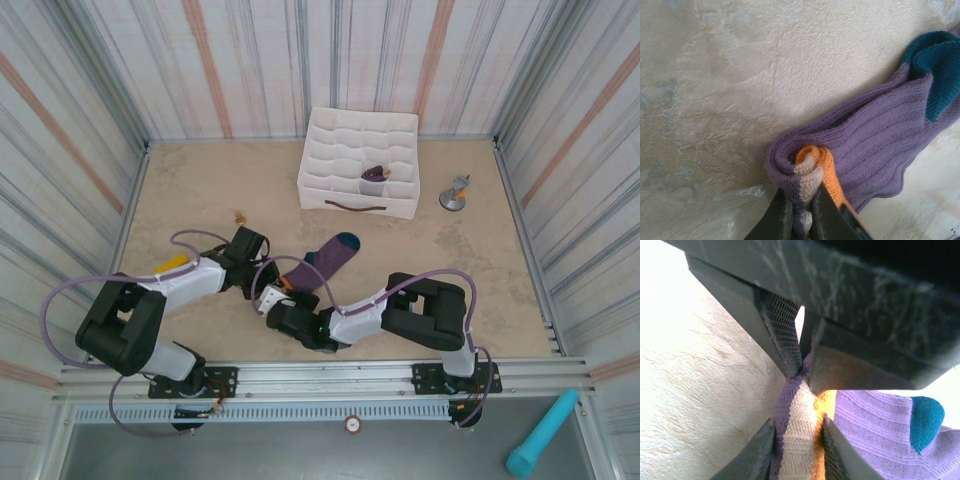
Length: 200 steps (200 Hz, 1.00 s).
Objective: Roll the socks
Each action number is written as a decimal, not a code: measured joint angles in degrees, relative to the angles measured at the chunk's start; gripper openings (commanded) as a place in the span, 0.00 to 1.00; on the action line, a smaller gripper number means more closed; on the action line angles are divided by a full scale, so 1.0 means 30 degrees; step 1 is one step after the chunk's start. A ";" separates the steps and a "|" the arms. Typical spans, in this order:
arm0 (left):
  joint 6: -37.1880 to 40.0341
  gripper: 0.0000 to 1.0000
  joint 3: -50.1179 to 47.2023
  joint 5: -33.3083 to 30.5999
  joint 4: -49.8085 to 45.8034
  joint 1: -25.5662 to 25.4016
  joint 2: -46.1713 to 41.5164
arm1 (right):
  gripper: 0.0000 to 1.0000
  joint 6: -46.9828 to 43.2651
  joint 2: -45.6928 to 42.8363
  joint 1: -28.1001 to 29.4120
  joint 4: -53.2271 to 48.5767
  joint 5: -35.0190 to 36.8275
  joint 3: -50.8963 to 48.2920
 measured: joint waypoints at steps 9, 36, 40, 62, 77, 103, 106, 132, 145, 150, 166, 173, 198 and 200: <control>0.0000 0.10 0.0000 -0.0029 0.0022 0.0000 0.0000 | 0.02 0.0204 0.0000 -0.0007 0.0022 -0.0175 0.0000; 0.0080 0.30 0.0000 -0.0066 0.0007 0.0000 -0.0007 | 0.00 0.0284 0.0015 -0.0022 0.0036 -0.0284 0.0000; 0.0138 0.32 0.0000 -0.0087 0.0007 0.0000 -0.0007 | 0.00 0.0284 0.0015 -0.0022 0.0066 -0.0321 -0.0007; 0.0168 0.43 0.0000 -0.0226 0.0015 0.0000 -0.0029 | 0.00 0.0364 -0.0015 -0.0102 0.0546 -0.0743 -0.0270; 0.0204 0.50 0.0000 -0.0219 0.0007 0.0102 -0.0066 | 0.00 0.0423 -0.0175 -0.0189 0.0969 -0.1180 -0.0561; 0.0372 0.67 -0.0022 -0.0189 -0.0087 0.0503 -0.0423 | 0.00 0.0896 -0.0525 -0.0539 0.1464 -0.1909 -0.1093; 0.0401 0.68 -0.0029 -0.0146 -0.0131 0.0576 -0.0525 | 0.00 0.0954 -0.0561 -0.0597 0.1501 -0.1974 -0.1137; 0.0270 0.77 -0.0510 0.0000 0.0364 0.1071 -0.1180 | 0.00 0.1224 -0.0882 -0.1049 0.1705 -0.2973 -0.1384; 0.0182 0.78 -0.0969 0.0124 0.0627 0.1348 -0.1472 | 0.00 0.1246 -0.0911 -0.1078 0.1778 -0.3322 -0.1413; 0.0124 0.78 -0.1122 0.0168 0.0721 0.1486 -0.1610 | 0.00 0.1275 -0.0940 -0.1122 0.1800 -0.3468 -0.1428; 0.0044 0.78 -0.1581 0.0321 0.0896 0.1872 -0.2164 | 0.00 0.1625 -0.1144 -0.1435 0.1858 -0.4095 -0.1596; -0.0029 0.78 -0.1829 0.0393 0.0954 0.1989 -0.2521 | 0.00 0.1821 -0.1246 -0.1661 0.1916 -0.4357 -0.1698; -0.0306 0.78 -0.2528 0.0342 0.1100 0.2127 -0.3883 | 0.00 0.2579 -0.1807 -0.2914 0.1909 -0.6156 -0.2055; -0.0321 0.78 -0.2557 0.0342 0.1100 0.2127 -0.3993 | 0.00 0.2652 -0.1836 -0.3045 0.1902 -0.6324 -0.2062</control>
